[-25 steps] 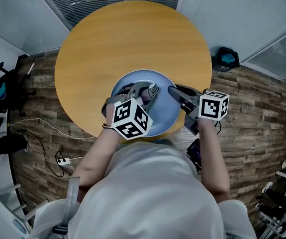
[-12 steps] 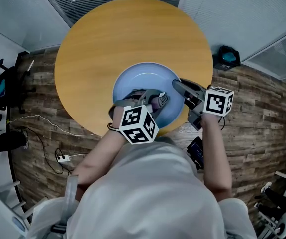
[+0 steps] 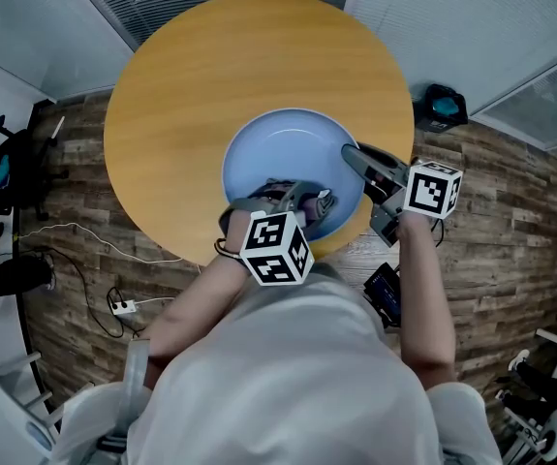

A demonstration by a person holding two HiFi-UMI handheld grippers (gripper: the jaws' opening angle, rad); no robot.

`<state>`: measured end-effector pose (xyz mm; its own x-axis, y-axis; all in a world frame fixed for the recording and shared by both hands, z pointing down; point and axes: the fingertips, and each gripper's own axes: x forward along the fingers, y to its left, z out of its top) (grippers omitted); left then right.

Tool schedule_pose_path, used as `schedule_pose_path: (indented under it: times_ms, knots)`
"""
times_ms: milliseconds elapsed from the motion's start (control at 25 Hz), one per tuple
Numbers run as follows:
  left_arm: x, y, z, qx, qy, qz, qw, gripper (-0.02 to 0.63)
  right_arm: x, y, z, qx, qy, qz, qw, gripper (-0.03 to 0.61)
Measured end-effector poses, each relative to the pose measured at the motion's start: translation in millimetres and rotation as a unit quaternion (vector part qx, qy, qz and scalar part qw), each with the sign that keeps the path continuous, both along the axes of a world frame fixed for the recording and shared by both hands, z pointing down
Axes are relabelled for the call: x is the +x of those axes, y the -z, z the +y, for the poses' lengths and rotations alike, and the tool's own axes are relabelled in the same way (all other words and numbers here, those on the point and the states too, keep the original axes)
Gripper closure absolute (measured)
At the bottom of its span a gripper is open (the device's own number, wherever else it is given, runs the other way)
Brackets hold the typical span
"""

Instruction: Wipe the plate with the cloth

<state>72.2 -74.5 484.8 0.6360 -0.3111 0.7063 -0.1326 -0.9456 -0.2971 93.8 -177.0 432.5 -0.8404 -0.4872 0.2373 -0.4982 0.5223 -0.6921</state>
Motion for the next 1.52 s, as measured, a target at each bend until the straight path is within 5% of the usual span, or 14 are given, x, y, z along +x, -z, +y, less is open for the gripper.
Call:
schedule_pose_path:
  times_ms: [720,1520]
  knots:
    - [-13,-6,-9,0.026,0.007,-0.019,0.9995,0.535,-1,-2,1,-0.007,0.015,-0.008,1.000,0.500]
    - [-53,20,-75,0.102,0.086,-0.024,0.9907,0.535,-10,-16,12,-0.033,0.054,0.001,0.998,0.495]
